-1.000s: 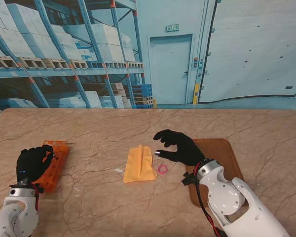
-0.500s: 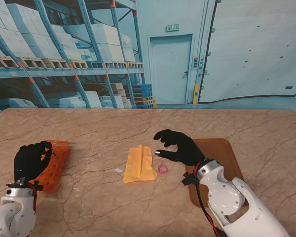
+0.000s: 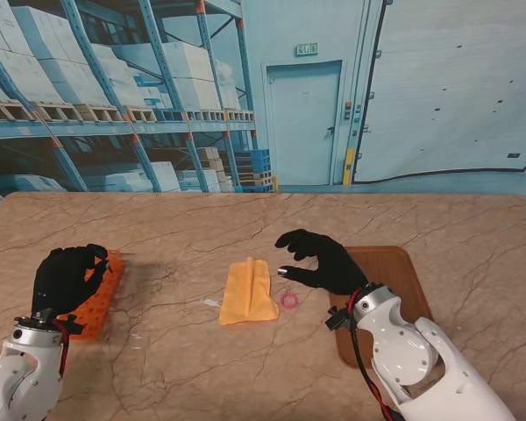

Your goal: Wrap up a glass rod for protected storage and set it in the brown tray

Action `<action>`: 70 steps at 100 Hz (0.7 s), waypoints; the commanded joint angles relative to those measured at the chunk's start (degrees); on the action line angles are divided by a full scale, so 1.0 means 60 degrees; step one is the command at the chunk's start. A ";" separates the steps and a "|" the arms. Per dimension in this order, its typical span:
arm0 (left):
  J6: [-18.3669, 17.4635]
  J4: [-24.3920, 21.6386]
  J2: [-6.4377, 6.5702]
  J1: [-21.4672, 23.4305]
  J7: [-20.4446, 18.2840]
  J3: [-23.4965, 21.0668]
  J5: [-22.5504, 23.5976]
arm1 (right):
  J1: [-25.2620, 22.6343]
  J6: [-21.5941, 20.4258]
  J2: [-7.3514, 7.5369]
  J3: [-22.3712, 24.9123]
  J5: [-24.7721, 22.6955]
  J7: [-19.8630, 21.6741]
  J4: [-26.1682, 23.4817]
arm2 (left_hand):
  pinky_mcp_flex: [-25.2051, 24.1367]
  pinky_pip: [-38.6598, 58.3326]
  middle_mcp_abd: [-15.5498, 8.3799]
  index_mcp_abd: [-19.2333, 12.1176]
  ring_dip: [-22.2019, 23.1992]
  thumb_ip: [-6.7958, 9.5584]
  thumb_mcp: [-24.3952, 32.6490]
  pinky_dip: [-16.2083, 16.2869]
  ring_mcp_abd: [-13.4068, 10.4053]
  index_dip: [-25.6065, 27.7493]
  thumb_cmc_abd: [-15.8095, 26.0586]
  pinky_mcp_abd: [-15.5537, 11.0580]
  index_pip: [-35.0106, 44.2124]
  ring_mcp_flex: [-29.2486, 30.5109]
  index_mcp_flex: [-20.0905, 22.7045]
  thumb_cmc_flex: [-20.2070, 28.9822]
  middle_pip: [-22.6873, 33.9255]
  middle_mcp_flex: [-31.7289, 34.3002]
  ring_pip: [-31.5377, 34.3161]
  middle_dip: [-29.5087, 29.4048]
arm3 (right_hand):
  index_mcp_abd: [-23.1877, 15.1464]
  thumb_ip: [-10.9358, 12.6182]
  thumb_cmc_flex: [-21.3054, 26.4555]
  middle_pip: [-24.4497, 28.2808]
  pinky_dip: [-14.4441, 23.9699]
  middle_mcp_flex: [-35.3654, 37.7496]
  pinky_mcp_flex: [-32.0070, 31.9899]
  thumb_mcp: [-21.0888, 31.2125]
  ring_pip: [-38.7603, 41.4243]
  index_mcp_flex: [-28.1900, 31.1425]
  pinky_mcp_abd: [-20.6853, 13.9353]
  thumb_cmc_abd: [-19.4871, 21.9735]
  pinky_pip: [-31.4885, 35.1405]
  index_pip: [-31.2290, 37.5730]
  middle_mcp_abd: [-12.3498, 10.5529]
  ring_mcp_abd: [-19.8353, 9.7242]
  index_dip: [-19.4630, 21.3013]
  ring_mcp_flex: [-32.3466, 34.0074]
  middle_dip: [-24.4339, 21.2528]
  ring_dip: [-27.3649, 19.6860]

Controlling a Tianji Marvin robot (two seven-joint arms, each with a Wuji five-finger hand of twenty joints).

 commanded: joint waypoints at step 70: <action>0.0590 -0.2360 0.0158 -0.0677 -0.4961 0.1650 -0.1147 | -0.0420 -0.0199 -0.0077 0.0302 -0.0159 -0.0316 -0.0296 | 0.0606 0.0947 0.0256 -0.0167 0.0068 0.0017 0.1046 -0.0455 0.0114 0.0367 -0.0470 0.0381 0.0572 0.0647 0.0569 -0.0453 0.0412 0.0644 0.0297 -0.0069 | -0.0146 0.0281 -0.0299 -0.0037 0.0281 0.0090 0.0000 0.0120 0.0120 0.0140 0.0050 0.0245 0.0109 -0.0212 -0.0048 -0.0034 0.0074 0.0133 0.0093 0.0106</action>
